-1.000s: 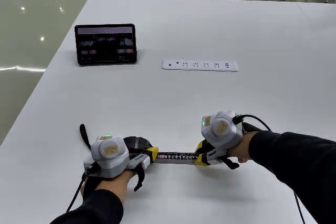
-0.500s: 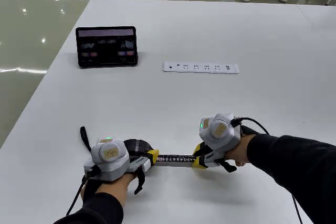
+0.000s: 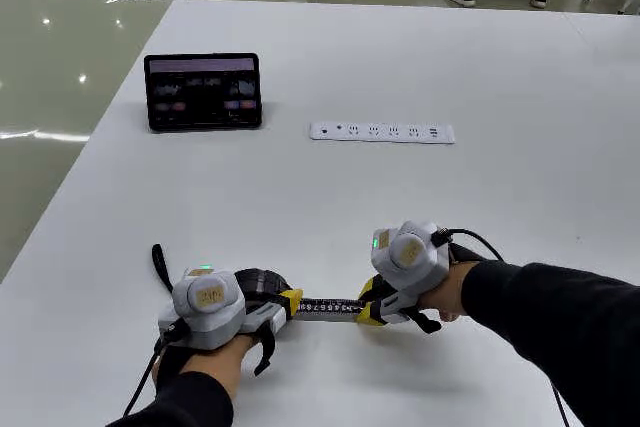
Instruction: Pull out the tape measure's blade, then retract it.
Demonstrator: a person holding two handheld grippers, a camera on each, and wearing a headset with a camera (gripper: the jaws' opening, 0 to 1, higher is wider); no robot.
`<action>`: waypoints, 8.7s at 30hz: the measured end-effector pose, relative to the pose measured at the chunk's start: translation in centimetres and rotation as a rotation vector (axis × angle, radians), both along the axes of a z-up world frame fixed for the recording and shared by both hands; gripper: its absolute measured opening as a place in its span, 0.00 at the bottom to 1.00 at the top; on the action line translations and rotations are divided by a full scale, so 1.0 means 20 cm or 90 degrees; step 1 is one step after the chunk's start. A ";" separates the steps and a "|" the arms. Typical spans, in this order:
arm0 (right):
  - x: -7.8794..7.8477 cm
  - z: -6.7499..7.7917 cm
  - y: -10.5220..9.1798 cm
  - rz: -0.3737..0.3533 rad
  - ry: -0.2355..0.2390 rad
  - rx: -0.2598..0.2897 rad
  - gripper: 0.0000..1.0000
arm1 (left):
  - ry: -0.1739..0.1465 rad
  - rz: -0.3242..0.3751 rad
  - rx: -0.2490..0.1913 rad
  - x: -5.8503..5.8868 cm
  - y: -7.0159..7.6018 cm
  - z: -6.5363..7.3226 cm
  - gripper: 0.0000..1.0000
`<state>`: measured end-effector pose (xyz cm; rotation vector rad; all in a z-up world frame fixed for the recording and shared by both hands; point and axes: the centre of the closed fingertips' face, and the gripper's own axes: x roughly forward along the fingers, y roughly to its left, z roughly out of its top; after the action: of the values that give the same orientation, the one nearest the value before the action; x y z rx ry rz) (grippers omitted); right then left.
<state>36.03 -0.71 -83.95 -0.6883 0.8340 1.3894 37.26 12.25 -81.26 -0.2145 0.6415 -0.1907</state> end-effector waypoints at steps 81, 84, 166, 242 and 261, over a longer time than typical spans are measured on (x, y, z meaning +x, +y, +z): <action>-0.01 0.00 0.35 0.004 -0.001 0.069 0.11 | -0.001 0.000 -0.010 0.00 0.00 0.00 0.62; -0.02 0.01 0.36 0.000 0.004 0.072 0.11 | 0.000 0.001 -0.011 0.00 0.00 0.00 0.62; 0.04 0.05 0.34 -0.055 0.003 0.079 0.46 | -0.014 -0.118 0.019 0.05 0.05 0.05 1.00; -0.44 0.43 -1.03 -0.409 -0.143 0.177 1.00 | -0.086 -0.301 0.095 -0.49 0.55 0.44 1.00; -0.44 0.43 -1.08 -0.416 -0.138 0.165 1.00 | -0.093 -0.300 0.083 -0.48 0.53 0.48 1.00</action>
<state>27.24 -22.23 -75.30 -0.3110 0.6127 0.7935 27.76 22.86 -71.73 0.0795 0.5491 -0.6110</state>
